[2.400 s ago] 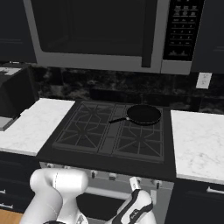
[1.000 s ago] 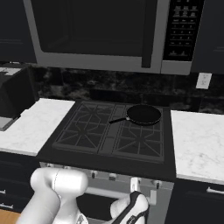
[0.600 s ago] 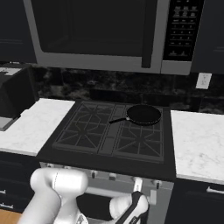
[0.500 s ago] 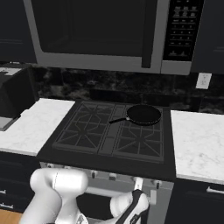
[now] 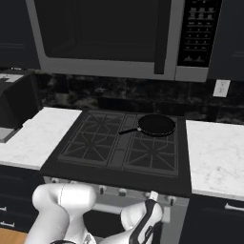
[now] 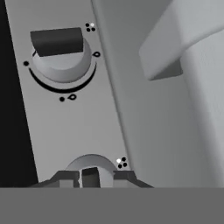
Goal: Turn off the rear right burner of the stove.
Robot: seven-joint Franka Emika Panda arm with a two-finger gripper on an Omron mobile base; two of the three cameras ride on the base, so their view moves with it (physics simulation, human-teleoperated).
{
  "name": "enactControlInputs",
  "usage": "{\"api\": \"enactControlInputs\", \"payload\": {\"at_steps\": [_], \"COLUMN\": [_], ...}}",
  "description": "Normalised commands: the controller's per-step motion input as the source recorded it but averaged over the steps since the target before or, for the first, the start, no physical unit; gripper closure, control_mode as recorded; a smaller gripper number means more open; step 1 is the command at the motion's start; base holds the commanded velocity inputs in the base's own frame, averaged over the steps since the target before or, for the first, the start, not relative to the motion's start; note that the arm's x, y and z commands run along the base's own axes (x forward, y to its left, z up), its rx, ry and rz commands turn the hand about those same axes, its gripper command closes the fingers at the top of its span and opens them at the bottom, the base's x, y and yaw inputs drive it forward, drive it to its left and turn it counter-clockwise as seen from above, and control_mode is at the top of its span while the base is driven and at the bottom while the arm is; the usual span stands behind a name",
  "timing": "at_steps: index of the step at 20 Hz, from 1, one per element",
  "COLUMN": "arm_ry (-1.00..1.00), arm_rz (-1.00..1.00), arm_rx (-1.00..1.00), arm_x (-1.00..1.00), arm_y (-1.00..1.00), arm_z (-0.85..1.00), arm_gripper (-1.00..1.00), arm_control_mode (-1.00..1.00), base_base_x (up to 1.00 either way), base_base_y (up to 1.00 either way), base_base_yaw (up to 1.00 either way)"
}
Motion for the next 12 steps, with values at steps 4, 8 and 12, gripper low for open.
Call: {"api": "enactControlInputs", "payload": {"at_steps": [4,8,12], "arm_ry": [0.00,0.00,0.00], "arm_rz": [-0.02,-0.03,-0.07], "arm_rx": [0.70,0.78,0.82], "arm_x": [0.39,0.32,0.45], "arm_y": [-0.29,-0.29,-0.18], "arm_z": [0.00,0.03,0.17], "arm_gripper": [1.00,1.00,1.00], "arm_control_mode": [-1.00,-1.00,-1.00], "base_base_x": [0.00,0.00,0.00], "base_base_y": [0.00,0.00,0.00], "base_base_yaw": [0.00,0.00,0.00]}}
